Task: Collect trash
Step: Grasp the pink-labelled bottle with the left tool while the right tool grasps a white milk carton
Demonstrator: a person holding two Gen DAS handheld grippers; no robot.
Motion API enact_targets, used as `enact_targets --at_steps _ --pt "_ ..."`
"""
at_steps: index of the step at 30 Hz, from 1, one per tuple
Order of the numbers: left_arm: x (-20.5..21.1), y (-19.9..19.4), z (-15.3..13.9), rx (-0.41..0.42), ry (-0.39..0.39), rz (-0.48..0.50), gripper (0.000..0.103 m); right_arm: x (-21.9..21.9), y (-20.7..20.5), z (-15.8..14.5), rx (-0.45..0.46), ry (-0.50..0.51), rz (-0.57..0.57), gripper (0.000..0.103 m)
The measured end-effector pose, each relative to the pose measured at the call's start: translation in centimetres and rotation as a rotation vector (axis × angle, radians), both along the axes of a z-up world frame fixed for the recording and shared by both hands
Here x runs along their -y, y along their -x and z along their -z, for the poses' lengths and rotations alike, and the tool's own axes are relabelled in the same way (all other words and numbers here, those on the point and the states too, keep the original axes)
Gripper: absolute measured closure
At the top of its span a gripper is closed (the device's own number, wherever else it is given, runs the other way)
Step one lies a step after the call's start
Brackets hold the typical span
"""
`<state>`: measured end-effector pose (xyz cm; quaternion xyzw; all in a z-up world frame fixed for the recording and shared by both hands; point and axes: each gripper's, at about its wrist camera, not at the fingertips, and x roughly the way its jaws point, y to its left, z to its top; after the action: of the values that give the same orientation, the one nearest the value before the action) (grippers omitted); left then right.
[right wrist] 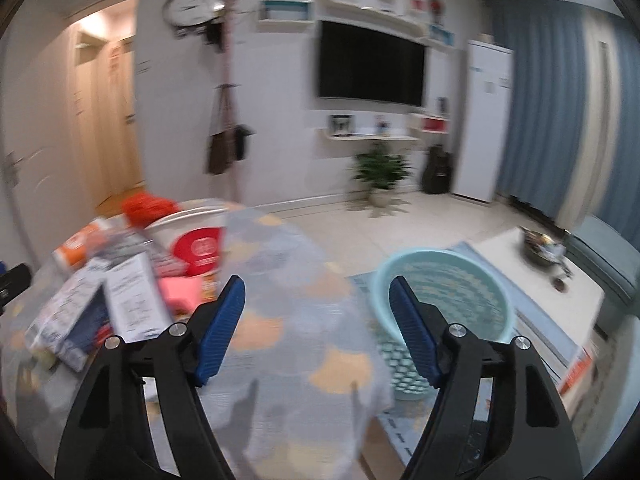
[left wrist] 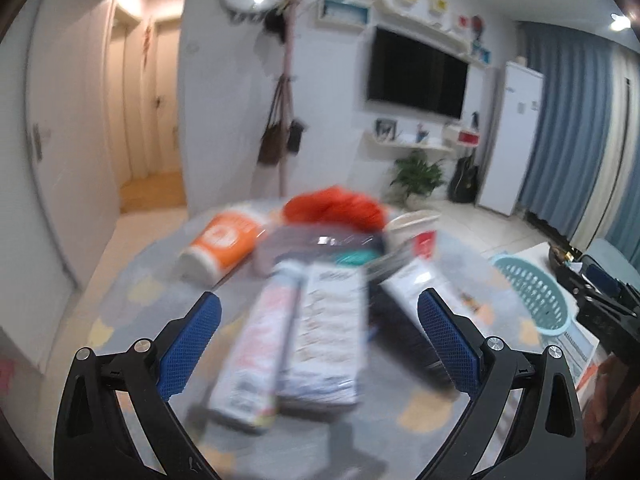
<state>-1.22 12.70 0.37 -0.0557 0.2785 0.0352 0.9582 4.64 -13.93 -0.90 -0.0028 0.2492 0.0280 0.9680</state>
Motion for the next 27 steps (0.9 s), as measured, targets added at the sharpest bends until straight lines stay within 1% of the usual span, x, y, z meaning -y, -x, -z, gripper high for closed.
enact_targets --at_steps 4,5,6,8,9,11,12,13,16,20,23,24,26,27 --pt "-3.8 -0.9 1.5 -0.093 0.079 -0.013 0.013 -3.6 -0.6 0.1 -0.023 0.013 -0.126 0.032" --pt "-4.7 -1.5 2.1 -0.119 0.089 -0.020 0.016 -4.5 -0.5 0.2 -0.023 0.020 -0.149 0.032" --pt "-5.1 -1.9 2.6 -0.148 0.096 -0.017 0.017 -5.2 -0.5 0.3 -0.028 0.028 -0.175 0.032" --pt "-5.8 -2.7 3.5 -0.193 0.111 0.000 0.023 -6.8 -0.5 0.6 -0.041 0.050 -0.217 0.032" --pt "-6.0 -3.1 3.9 -0.214 0.122 0.012 0.025 -7.4 -0.7 0.8 -0.048 0.061 -0.231 0.032" --pt "-6.3 -4.0 5.0 -0.254 0.149 0.032 0.034 -8.6 -1.1 1.4 -0.072 0.069 -0.265 0.032" --pt "-6.6 -4.4 5.4 -0.274 0.160 0.037 0.036 -8.9 -1.3 1.6 -0.086 0.068 -0.276 0.032" --pt "-6.7 -4.7 5.7 -0.287 0.165 0.049 0.038 -9.2 -1.5 1.9 -0.099 0.064 -0.284 0.032" --pt "-6.8 -5.3 6.1 -0.306 0.177 0.079 0.039 -9.6 -2.4 2.7 -0.151 0.057 -0.306 0.032" --pt "-6.7 -6.2 6.5 -0.337 0.176 0.094 0.039 -9.8 -3.3 3.5 -0.202 0.047 -0.333 0.032" --pt "-5.9 -6.8 7.0 -0.360 0.161 0.095 0.039 -10.0 -4.0 3.9 -0.226 0.041 -0.351 0.032" --pt "-5.7 -7.0 7.2 -0.369 0.156 0.099 0.040 -10.1 -4.1 3.9 -0.230 0.038 -0.355 0.031" --pt "-5.4 -7.5 7.6 -0.403 0.160 0.103 0.046 -10.3 -4.4 4.1 -0.235 0.042 -0.362 0.028" --pt "-5.3 -7.6 7.9 -0.410 0.161 0.100 0.046 -10.5 -4.5 4.1 -0.236 0.048 -0.367 0.027"
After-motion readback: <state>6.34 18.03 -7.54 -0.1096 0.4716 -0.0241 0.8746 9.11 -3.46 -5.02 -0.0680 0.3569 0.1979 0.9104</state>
